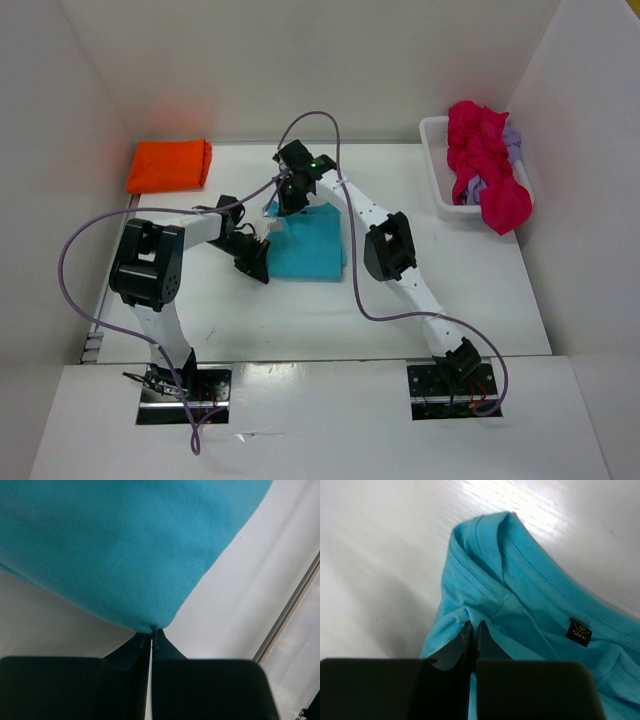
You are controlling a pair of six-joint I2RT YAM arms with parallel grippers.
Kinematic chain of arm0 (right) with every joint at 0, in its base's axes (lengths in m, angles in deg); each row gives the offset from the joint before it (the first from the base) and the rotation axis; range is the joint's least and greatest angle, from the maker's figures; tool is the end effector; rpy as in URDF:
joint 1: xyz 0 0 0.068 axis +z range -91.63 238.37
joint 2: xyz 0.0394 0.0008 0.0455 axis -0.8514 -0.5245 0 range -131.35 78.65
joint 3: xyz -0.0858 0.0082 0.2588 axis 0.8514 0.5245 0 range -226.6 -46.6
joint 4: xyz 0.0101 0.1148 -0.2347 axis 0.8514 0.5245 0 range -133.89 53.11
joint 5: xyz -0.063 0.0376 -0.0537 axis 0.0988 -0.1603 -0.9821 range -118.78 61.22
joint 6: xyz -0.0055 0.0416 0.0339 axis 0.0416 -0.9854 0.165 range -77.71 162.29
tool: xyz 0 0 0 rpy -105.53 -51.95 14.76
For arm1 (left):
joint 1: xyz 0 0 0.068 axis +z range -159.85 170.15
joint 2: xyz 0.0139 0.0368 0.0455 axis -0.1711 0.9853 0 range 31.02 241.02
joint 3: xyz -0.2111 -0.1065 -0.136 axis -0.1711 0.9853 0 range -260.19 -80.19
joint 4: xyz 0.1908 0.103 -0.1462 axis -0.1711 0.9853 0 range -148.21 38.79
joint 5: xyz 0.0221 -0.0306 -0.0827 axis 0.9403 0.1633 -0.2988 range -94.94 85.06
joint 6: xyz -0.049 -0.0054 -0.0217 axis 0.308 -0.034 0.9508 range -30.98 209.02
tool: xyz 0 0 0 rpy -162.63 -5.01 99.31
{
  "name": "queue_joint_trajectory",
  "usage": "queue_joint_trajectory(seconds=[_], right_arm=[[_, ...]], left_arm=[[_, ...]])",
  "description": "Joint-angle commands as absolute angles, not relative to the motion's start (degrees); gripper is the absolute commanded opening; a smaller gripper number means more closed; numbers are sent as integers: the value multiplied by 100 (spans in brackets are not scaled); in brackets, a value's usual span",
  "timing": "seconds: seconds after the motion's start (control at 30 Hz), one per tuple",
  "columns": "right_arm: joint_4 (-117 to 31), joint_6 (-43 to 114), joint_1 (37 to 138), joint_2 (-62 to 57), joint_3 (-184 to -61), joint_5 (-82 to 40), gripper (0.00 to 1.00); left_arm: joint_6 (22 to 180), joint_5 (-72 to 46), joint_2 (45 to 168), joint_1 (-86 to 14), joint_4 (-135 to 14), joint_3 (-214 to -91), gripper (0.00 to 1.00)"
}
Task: Fold and stack the t-shirts
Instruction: Smooth out wrinkles on the folded tshirt
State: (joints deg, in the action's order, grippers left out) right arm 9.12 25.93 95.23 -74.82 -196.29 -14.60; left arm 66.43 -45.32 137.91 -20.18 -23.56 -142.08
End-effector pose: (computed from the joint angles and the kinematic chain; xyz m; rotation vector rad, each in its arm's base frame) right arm 0.4459 0.3454 0.1843 -0.5699 2.5977 0.6505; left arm 0.3211 -0.0819 0.1358 0.8607 2.5924 -0.9718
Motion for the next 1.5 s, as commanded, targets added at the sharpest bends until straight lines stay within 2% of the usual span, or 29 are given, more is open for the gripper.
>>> queue_joint_trajectory(seconds=[0.0, 0.1, 0.2, 0.23, 0.33, 0.37, 0.43, 0.47, 0.5, 0.53, 0.57, 0.63, 0.77, 0.83, 1.03, 1.23, 1.37, 1.47], right_arm=[[762, 2122, 9450, -7551, -20321, -1559, 0], [814, 1778, 9335, -7945, -21137, -1472, 0], [1174, 1400, 9143, -8683, -22587, -1026, 0], [1035, 1234, 9141, -8615, -22303, -919, 0], [1113, 1232, 9089, -8852, -22632, -839, 3], [1182, 1232, 9089, -8939, -22556, -839, 26], [1183, 1232, 9089, -8992, -22625, -768, 59], [1183, 1232, 9089, -8992, -22625, -768, 85], [1183, 1232, 9089, -8992, -22625, -768, 94], [1183, 1293, 9089, -8923, -22625, -855, 100], [1183, 1355, 9089, -8826, -22625, -908, 100], [1183, 1355, 9089, -8668, -22625, -1153, 100], [1429, 1680, 9150, -7992, -22625, -2067, 100], [1683, 1733, 9150, -7474, -22625, -2628, 100], [2420, 1593, 9150, -6419, -22625, -3879, 100], [2336, 1847, 9062, -5225, -20432, -4170, 100], [1476, 2321, 9334, -4292, -17604, -3986, 97], [353, 2358, 9396, -3589, -15756, -3161, 94]], left_arm=[[6467, -4704, 13877, -2040, -2279, -14259, 0], [6415, -4704, 13825, -2040, -2279, -14259, 0], [6362, -4704, 13824, -2040, -2227, -14259, 0], [6362, -4704, 13824, -2040, -2227, -14259, 0], [6362, -4652, 13824, -2040, -2174, -14259, 0], [6362, -4651, 13824, -2040, -2174, -14259, 0], [6362, -4651, 13824, -1987, -2174, -14259, 0], [6362, -4651, 13824, -1987, -2096, -14259, 1], [6292, -4651, 13824, -1987, -2043, -14311, 21], [6196, -4712, 13824, -1917, -1894, -14381, 35], [6143, -4713, 13772, -1917, -1814, -14382, 45], [6090, -4713, 13623, -1681, -1665, -14444, 57], [5931, -4766, 13192, -1144, -1278, -14689, 63], [5878, -4818, 12929, -777, -1216, -15005, 63], [6589, -4809, 13155, -695, -1917, -15875, 70], [7241, -4274, 14069, -1213, -2639, -17017, 76], [7399, -4142, 14780, -1214, -2692, -17563, 80], [7469, -4142, 15098, -1266, -2745, -17756, 82]])
